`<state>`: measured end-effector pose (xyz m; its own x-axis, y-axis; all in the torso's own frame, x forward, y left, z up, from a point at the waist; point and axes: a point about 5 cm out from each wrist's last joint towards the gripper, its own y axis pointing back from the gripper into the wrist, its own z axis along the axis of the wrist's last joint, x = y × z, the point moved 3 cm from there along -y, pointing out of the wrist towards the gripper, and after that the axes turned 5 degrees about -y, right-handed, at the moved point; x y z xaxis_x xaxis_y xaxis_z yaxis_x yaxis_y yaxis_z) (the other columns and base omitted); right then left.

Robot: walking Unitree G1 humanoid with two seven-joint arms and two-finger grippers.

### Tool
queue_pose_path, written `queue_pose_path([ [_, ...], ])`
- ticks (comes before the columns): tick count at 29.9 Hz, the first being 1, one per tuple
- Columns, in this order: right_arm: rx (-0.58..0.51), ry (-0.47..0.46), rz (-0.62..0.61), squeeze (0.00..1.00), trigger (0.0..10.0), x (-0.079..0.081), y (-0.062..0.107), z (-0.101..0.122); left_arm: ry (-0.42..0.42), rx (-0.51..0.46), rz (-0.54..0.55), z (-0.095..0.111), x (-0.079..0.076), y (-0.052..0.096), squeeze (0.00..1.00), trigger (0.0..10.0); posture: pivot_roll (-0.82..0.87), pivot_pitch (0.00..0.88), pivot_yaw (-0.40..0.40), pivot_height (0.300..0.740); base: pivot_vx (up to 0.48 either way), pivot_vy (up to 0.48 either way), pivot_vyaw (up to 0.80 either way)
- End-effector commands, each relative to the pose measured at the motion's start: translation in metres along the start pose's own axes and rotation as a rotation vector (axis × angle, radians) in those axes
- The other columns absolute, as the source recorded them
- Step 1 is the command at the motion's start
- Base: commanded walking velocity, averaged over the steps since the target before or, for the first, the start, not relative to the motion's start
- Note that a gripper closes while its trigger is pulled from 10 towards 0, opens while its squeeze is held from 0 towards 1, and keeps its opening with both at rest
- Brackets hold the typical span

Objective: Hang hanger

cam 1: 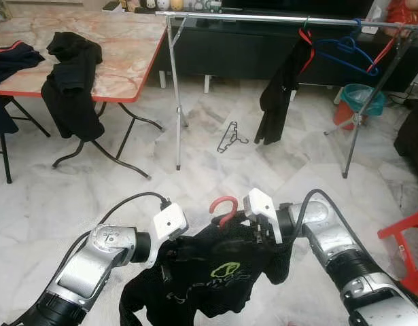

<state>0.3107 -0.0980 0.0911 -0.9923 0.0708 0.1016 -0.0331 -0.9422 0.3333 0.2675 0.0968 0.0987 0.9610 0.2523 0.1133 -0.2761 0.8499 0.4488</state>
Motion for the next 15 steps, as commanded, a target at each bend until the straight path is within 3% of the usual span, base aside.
queue_pose_path([
  [1, -0.004, 0.010, -0.032, 1.00, 10.0, -0.001, 0.004, -0.001, -0.092, 0.035, 0.043, -0.002, 0.006, -0.002, 0.00, 0.0, 0.04, 0.057, -0.032, 0.740, 0.000, 0.000, 0.00],
  [5, 0.006, 0.017, -0.048, 1.00, 10.0, -0.002, 0.004, -0.003, -0.196, 0.042, 0.156, 0.001, 0.022, -0.004, 0.00, 0.0, 0.04, 0.050, -0.032, 0.740, 0.000, 0.000, 0.00],
  [6, 0.009, 0.019, -0.048, 1.00, 10.0, -0.002, 0.004, -0.004, -0.221, 0.037, 0.195, 0.002, 0.026, -0.004, 0.00, 0.4, 0.04, 0.045, -0.029, 0.740, 0.000, 0.000, 0.00],
  [7, 0.016, 0.022, -0.046, 1.00, 10.0, -0.001, 0.003, -0.005, -0.215, 0.038, 0.236, 0.002, 0.031, -0.004, 0.00, 2.2, 0.04, 0.044, -0.029, 0.740, 0.000, 0.000, 0.00],
  [8, 0.020, 0.024, -0.047, 1.00, 10.0, -0.001, 0.004, -0.005, -0.221, 0.035, 0.234, 0.002, 0.031, -0.005, 0.00, 7.2, 0.04, 0.043, -0.029, 0.740, 0.000, 0.000, 0.00],
  [9, 0.022, 0.026, -0.047, 1.00, 10.0, -0.001, 0.003, -0.006, -0.224, 0.033, 0.226, 0.002, 0.030, -0.005, 0.00, 7.2, 0.03, 0.040, -0.028, 0.740, 0.000, 0.000, 0.00],
  [10, 0.035, 0.041, -0.058, 1.00, 10.0, -0.001, 0.004, -0.007, -0.214, 0.027, 0.225, 0.002, 0.030, -0.005, 0.00, 10.0, 0.03, 0.039, -0.028, 0.740, 0.000, 0.000, 0.00],
  [11, 0.055, 0.060, -0.074, 0.89, 10.0, -0.002, 0.005, -0.009, -0.201, 0.016, 0.220, 0.001, 0.028, -0.006, 0.00, 10.0, 0.03, 0.039, -0.028, 0.740, 0.000, 0.000, 0.00],
  [12, 0.065, 0.061, -0.077, 0.00, 10.0, -0.002, 0.006, -0.010, -0.203, 0.014, 0.219, 0.000, 0.028, -0.006, 0.00, 10.0, 0.03, 0.039, -0.028, 0.740, 0.000, 0.000, 0.00],
  [15, 0.092, 0.074, -0.057, 0.00, 10.0, 0.002, 0.011, -0.015, -0.236, 0.020, 0.230, -0.002, 0.028, -0.005, 0.00, 10.0, 0.03, 0.043, -0.030, 0.740, 0.000, 0.000, 0.00],
])
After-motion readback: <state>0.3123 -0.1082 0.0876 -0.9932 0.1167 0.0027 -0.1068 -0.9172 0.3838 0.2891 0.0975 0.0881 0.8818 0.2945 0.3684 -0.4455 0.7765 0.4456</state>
